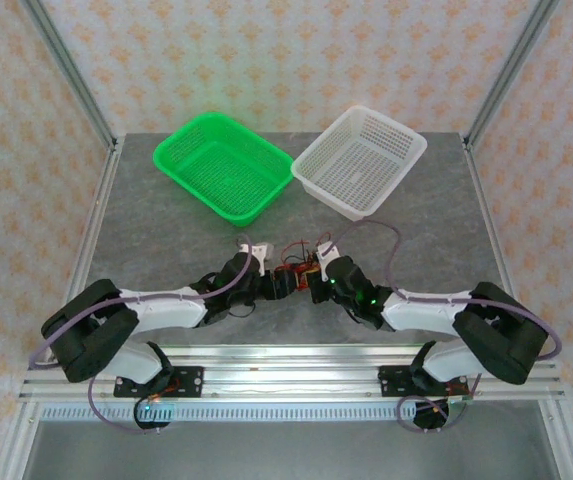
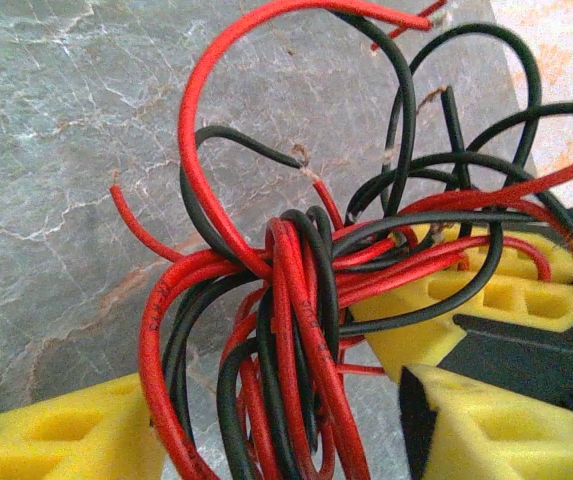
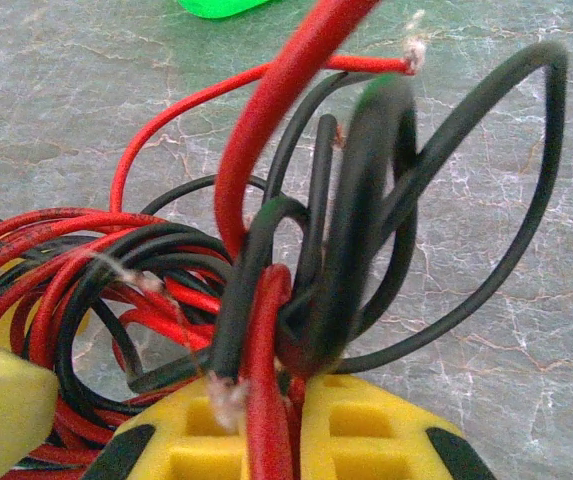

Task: Untangle the cables

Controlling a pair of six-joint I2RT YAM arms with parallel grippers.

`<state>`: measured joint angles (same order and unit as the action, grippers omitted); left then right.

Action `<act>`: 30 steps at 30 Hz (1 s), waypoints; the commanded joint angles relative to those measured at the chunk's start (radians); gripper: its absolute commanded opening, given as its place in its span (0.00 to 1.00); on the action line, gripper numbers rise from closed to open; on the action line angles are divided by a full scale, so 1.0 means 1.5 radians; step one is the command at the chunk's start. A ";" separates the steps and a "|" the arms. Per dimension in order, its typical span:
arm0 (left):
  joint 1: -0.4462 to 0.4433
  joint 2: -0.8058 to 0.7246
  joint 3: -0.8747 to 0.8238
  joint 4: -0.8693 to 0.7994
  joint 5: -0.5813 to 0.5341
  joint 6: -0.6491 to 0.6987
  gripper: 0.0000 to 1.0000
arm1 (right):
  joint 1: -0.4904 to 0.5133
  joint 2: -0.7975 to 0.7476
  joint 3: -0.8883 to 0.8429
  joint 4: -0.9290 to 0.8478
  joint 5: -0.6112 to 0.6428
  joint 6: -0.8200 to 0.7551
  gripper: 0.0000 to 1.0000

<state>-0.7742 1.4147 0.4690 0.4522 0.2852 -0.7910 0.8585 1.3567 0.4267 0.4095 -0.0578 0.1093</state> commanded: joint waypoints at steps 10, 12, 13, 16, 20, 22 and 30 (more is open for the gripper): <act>0.018 0.028 0.005 0.089 -0.038 -0.008 0.19 | -0.002 -0.004 -0.019 0.076 0.012 0.032 0.00; 0.019 0.036 -0.001 0.105 -0.037 -0.013 0.13 | -0.002 -0.007 -0.026 0.090 0.011 0.053 0.00; 0.020 0.037 -0.009 0.121 -0.038 -0.020 0.11 | -0.002 -0.009 -0.030 0.097 0.012 0.067 0.00; 0.022 0.037 -0.039 0.169 -0.042 -0.042 0.05 | -0.002 -0.006 -0.040 0.109 0.020 0.123 0.00; 0.024 0.031 -0.070 0.222 -0.045 -0.062 0.00 | -0.002 0.012 -0.033 0.079 0.039 0.231 0.00; 0.024 0.034 -0.073 0.230 -0.041 -0.063 0.00 | -0.002 0.028 -0.016 0.034 0.050 0.289 0.00; 0.024 0.055 -0.100 0.292 -0.037 -0.090 0.00 | -0.002 0.056 0.048 -0.107 -0.046 0.406 0.24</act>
<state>-0.7498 1.4929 0.3405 0.7792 0.2546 -0.8944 0.8631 1.4448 0.4679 0.3809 -0.0994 0.6167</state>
